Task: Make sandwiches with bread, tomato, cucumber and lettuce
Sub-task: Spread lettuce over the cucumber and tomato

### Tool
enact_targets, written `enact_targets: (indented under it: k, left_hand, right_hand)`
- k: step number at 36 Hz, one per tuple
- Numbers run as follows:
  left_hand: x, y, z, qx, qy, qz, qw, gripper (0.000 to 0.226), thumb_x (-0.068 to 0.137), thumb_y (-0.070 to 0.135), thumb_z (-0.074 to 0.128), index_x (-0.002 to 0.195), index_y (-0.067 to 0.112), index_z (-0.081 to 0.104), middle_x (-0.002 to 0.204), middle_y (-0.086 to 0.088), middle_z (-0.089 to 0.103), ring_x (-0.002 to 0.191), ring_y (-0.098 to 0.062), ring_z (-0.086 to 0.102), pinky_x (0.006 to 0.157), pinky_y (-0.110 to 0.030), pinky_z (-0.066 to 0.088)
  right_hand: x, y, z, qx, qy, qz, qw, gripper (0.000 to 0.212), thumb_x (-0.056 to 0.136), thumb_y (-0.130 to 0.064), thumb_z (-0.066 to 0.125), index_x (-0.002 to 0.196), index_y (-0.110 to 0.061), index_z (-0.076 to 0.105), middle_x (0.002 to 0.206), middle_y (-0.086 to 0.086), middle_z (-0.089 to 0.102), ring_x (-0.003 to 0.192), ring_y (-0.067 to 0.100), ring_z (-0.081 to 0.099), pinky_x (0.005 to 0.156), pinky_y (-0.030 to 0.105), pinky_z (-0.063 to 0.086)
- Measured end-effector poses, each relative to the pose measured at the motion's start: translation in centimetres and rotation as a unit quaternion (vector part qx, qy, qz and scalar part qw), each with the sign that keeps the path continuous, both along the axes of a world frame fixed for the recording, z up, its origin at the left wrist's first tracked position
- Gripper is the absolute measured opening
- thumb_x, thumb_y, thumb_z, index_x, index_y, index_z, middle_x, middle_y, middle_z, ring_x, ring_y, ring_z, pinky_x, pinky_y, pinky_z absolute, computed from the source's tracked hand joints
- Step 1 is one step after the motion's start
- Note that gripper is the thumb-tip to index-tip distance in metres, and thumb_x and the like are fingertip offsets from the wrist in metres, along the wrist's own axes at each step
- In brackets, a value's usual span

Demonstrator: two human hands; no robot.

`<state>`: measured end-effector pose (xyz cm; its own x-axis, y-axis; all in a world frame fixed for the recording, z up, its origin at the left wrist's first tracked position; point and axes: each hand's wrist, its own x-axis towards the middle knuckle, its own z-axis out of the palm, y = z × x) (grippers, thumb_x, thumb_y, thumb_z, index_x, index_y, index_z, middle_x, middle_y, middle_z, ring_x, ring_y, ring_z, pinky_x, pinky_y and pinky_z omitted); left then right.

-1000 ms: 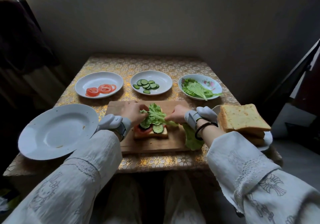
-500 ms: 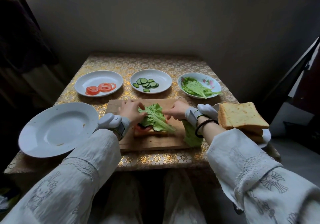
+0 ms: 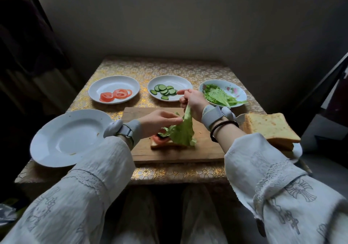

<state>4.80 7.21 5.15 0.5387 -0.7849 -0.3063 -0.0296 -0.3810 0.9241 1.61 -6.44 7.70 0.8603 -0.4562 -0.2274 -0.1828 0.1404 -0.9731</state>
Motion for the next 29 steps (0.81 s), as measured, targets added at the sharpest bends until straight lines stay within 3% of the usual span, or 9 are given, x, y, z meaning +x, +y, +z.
enact_targets:
  k: [2,4,7,9,11,14,20,26,29]
  left_hand:
    - [0.5,0.2,0.0,-0.033,0.050,0.031,0.998,0.009,0.091,0.009,0.056,0.093,0.011,0.065,0.088,-0.005,0.063,0.079,-0.013,0.058,0.072,-0.024,0.045]
    - [1.1,0.4,0.1,-0.065,0.088,0.077,0.991,0.009,0.090,0.004,0.056,0.089,0.009,0.064,0.085,-0.007,0.063,0.075,-0.013,0.063,0.070,-0.024,0.052]
    - [1.6,0.8,0.2,-0.089,0.088,0.158,0.980,0.010,0.090,-0.001,0.055,0.089,0.005,0.062,0.083,-0.010,0.061,0.071,-0.016,0.063,0.059,-0.022,0.056]
    - [1.8,1.0,0.1,-0.064,0.034,0.191,0.979,0.016,0.090,-0.001,0.055,0.105,-0.001,0.061,0.089,-0.011,0.059,0.080,-0.021,0.059,0.063,-0.028,0.053]
    - [1.9,1.1,-0.2,-0.032,-0.015,0.201,0.979,0.027,0.091,0.001,0.056,0.117,0.001,0.057,0.097,-0.009,0.057,0.085,-0.021,0.057,0.064,-0.028,0.048]
    - [1.7,1.0,-0.6,-0.014,-0.029,0.201,0.979,0.023,0.091,0.002,0.056,0.113,0.009,0.056,0.101,-0.007,0.054,0.083,-0.018,0.055,0.061,-0.028,0.046]
    - [1.7,0.7,-0.9,0.016,-0.070,0.194,0.978,0.036,0.089,0.008,0.060,0.124,0.005,0.050,0.108,-0.010,0.054,0.094,-0.023,0.055,0.059,-0.028,0.047]
    - [1.7,1.2,-1.8,0.151,-0.242,0.122,0.951,0.053,0.084,0.032,0.066,0.128,0.011,0.044,0.112,-0.011,0.050,0.088,-0.023,0.056,0.058,-0.032,0.054]
    - [1.8,1.3,-2.0,0.161,-0.306,0.102,0.933,0.050,0.084,0.036,0.065,0.126,0.012,0.049,0.129,-0.016,0.045,0.106,-0.028,0.056,0.086,-0.037,0.051]
  right_hand:
    - [0.0,0.1,-0.2,-0.002,0.007,-0.003,1.000,0.032,0.103,-0.007,0.024,0.090,-0.006,0.053,0.064,0.003,0.039,0.054,0.011,0.035,0.044,0.016,0.032]
    - [-0.1,0.0,-0.4,0.001,0.030,0.003,1.000,0.022,0.101,-0.012,0.037,0.113,-0.003,0.053,0.072,0.004,0.047,0.063,0.013,0.045,0.058,0.022,0.043]
    - [-0.3,-0.4,-1.2,0.038,0.089,0.032,0.995,0.033,0.095,-0.016,0.055,0.126,-0.006,0.051,0.095,0.007,0.056,0.092,0.020,0.055,0.079,0.035,0.052]
    - [-0.6,-0.4,-1.3,0.044,0.111,0.053,0.991,0.027,0.092,-0.013,0.059,0.118,-0.007,0.055,0.101,0.009,0.058,0.091,0.021,0.058,0.069,0.031,0.054]
    - [-0.9,-0.4,-1.4,0.057,0.114,0.054,0.990,0.015,0.090,-0.003,0.059,0.103,-0.009,0.054,0.092,0.009,0.058,0.077,0.020,0.060,0.057,0.029,0.057]
    - [-1.1,-0.4,-1.4,0.046,0.111,0.046,0.992,0.023,0.088,0.007,0.056,0.104,-0.009,0.051,0.083,0.009,0.057,0.067,0.020,0.059,0.042,0.021,0.055]
    - [-0.9,-0.8,-1.7,-0.048,0.141,0.047,0.988,0.023,0.087,0.008,0.050,0.080,-0.014,0.052,0.079,0.006,0.057,0.039,0.011,0.061,0.039,0.015,0.049]
    - [-0.9,-1.4,-2.5,-0.215,0.179,0.047,0.959,0.016,0.088,-0.008,0.061,0.103,-0.012,0.060,0.098,0.008,0.059,0.076,0.018,0.055,0.051,0.021,0.038]
    - [-1.4,-1.3,-2.5,-0.333,0.197,0.099,0.917,0.036,0.088,-0.017,0.063,0.123,-0.010,0.062,0.116,0.008,0.064,0.098,0.019,0.056,0.067,0.019,0.042]
